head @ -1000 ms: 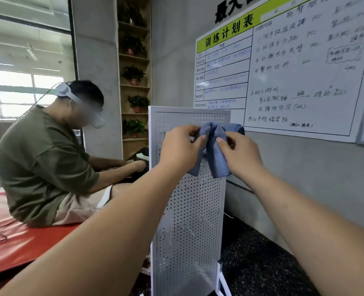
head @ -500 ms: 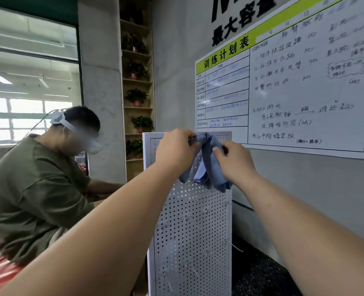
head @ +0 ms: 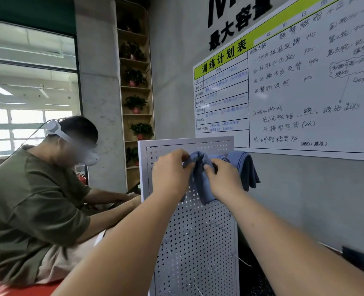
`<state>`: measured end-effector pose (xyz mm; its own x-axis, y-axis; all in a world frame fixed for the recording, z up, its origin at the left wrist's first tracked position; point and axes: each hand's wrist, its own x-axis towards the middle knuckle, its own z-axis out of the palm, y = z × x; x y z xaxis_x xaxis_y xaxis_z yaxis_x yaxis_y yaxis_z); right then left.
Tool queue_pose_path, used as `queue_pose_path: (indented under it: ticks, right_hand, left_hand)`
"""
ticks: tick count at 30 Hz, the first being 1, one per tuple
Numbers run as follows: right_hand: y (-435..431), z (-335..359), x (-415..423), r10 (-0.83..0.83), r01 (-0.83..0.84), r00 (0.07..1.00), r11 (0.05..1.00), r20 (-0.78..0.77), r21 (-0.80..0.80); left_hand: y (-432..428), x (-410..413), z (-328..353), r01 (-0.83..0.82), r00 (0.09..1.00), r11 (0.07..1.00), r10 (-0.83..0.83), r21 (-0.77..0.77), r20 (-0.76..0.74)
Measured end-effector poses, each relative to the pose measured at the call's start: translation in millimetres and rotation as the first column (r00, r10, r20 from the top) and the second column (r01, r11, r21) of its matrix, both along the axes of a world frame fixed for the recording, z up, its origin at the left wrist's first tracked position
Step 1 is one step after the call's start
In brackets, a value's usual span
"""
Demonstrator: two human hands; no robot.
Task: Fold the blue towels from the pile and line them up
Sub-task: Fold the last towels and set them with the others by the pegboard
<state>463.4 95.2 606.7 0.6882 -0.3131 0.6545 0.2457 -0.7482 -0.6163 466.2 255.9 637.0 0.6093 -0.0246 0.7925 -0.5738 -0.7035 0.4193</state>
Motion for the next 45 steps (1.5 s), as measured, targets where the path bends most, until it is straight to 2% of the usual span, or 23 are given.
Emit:
queue_pose_path:
  ticks: [6, 9, 12, 16, 19, 25, 32, 37, 41, 45]
  right_hand:
    - [13.3, -15.0, -3.5, -0.134, 0.130, 0.988, 0.990, 0.075, 0.062]
    - [11.8, -27.1, -6.6, -0.190, 0.187, 0.981, 0.980, 0.046, 0.063]
    - [9.3, -30.5, -5.5, -0.213, 0.210, 0.975, 0.976, 0.055, 0.056]
    - [6.5, -29.2, -7.8, -0.216, 0.213, 0.972, 0.976, 0.095, 0.040]
    - [4.0, -30.8, -12.6, -0.197, 0.195, 0.973, 0.980, 0.122, 0.032]
    - [-3.2, -43.3, -35.2, -0.168, 0.162, 0.972, 0.986, 0.163, 0.051]
    - [-8.1, -93.3, -73.8, -0.141, 0.137, 0.985, 0.989, 0.098, 0.050]
    - [-10.2, -152.1, -96.8, -0.147, 0.148, 0.989, 0.989, -0.018, 0.013]
    - [-10.0, -200.0, -122.4, -0.161, 0.154, 0.978, 0.986, -0.133, -0.058]
    - [-10.9, -266.8, -147.2, -0.140, 0.120, 0.954, 0.989, -0.266, -0.088]
  left_hand:
    - [1.4, 3.9, -15.4, 0.023, 0.995, 0.998, -0.027, 0.050, 0.093]
    - [4.0, 5.8, -18.0, -0.091, 0.981, 0.987, 0.067, 0.133, 0.180]
    - [4.5, 5.8, -15.7, -0.160, 0.972, 0.970, 0.123, 0.183, 0.199]
    - [6.0, 6.1, -14.1, -0.156, 0.973, 0.965, 0.114, 0.213, 0.199]
    - [10.4, 2.0, -20.0, -0.168, 0.959, 0.960, 0.107, 0.222, 0.262]
    - [17.3, -16.9, -38.2, -0.142, 0.950, 0.976, 0.087, 0.165, 0.300]
    - [23.6, -65.1, -99.8, -0.053, 0.916, 0.998, 0.040, 0.022, 0.399]
    - [26.4, -87.8, -171.2, 0.025, 0.968, 0.997, -0.042, 0.072, 0.247]
    - [25.8, -104.7, -236.3, 0.113, 0.992, 0.989, -0.118, 0.096, 0.047]
    - [29.9, -125.8, -314.3, 0.142, 0.979, 0.981, -0.119, 0.135, -0.165]
